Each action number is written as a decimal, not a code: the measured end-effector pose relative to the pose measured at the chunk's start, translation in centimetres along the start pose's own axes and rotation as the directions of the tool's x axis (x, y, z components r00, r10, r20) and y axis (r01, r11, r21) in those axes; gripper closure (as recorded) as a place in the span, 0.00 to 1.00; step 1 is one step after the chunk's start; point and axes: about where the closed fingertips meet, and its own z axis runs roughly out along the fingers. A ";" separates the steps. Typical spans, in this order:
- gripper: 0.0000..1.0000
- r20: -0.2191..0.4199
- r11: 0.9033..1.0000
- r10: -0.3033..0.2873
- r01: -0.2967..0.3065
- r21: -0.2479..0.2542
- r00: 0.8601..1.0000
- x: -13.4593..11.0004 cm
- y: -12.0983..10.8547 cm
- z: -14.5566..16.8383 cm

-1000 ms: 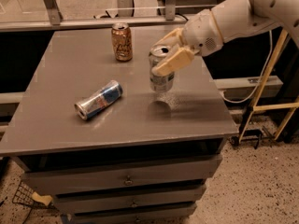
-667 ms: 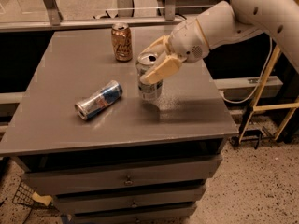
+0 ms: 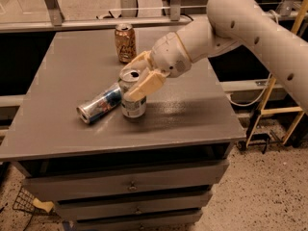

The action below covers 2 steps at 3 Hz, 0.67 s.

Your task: Move 7up can near redbull can

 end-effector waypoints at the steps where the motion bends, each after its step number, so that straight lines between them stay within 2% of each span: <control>1: 1.00 0.035 0.999 -0.010 0.011 -0.032 0.999 -0.4 0.2 1.7; 2: 0.77 0.036 0.999 -0.012 0.013 -0.037 0.999 -0.5 0.3 2.0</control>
Offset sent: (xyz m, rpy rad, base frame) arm -0.0048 0.0150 -0.0051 0.0272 0.0128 0.0337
